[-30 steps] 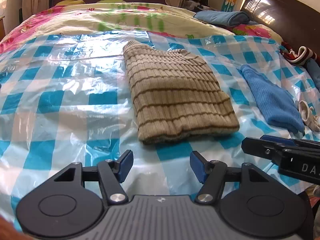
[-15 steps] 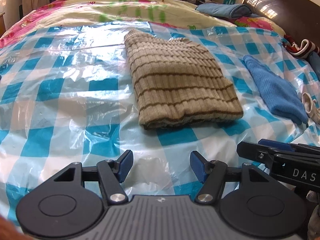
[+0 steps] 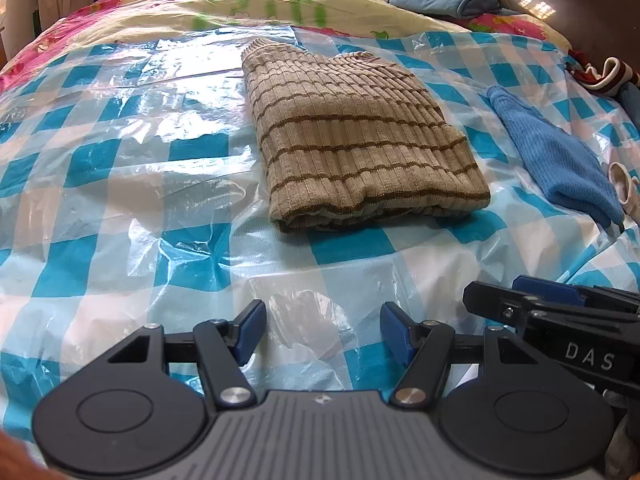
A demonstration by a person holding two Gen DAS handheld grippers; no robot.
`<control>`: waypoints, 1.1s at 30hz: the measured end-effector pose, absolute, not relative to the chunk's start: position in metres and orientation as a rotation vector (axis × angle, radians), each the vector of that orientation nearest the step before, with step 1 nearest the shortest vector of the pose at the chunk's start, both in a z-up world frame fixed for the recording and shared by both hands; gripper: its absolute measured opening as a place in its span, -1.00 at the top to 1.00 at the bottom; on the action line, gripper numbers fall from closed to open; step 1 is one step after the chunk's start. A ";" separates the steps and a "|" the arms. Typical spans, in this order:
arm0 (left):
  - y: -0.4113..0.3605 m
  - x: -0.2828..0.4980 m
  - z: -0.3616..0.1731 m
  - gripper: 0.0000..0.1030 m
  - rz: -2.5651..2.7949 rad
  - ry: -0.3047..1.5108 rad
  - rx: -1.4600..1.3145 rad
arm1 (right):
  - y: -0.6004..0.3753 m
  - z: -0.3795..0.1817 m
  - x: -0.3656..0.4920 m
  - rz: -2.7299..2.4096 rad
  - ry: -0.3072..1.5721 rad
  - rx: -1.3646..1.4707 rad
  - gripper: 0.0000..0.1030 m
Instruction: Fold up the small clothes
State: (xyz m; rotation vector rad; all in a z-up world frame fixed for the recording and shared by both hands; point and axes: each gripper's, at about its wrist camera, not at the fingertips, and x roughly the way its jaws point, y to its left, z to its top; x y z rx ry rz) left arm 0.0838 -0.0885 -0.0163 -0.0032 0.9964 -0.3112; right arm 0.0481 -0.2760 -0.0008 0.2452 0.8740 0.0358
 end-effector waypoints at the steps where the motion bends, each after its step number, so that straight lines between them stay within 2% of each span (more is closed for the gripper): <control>1: -0.089 0.084 -0.016 -0.31 -0.312 0.997 -0.003 | -0.276 -0.001 0.047 0.036 0.873 0.246 -0.03; 14: -0.088 0.079 -0.020 -0.35 -0.304 0.994 0.007 | -0.271 -0.002 0.041 0.020 0.861 0.234 -0.25; 19: -0.087 0.077 -0.020 -0.42 -0.290 0.988 0.018 | -0.270 -0.002 0.039 0.009 0.852 0.233 -0.28; 31: -0.080 0.073 -0.020 -0.44 -0.271 0.975 0.013 | -0.263 -0.002 0.037 -0.005 0.844 0.186 -0.42; 33: -0.080 0.072 -0.020 -0.51 -0.260 0.972 0.020 | -0.261 -0.003 0.036 -0.009 0.844 0.173 -0.44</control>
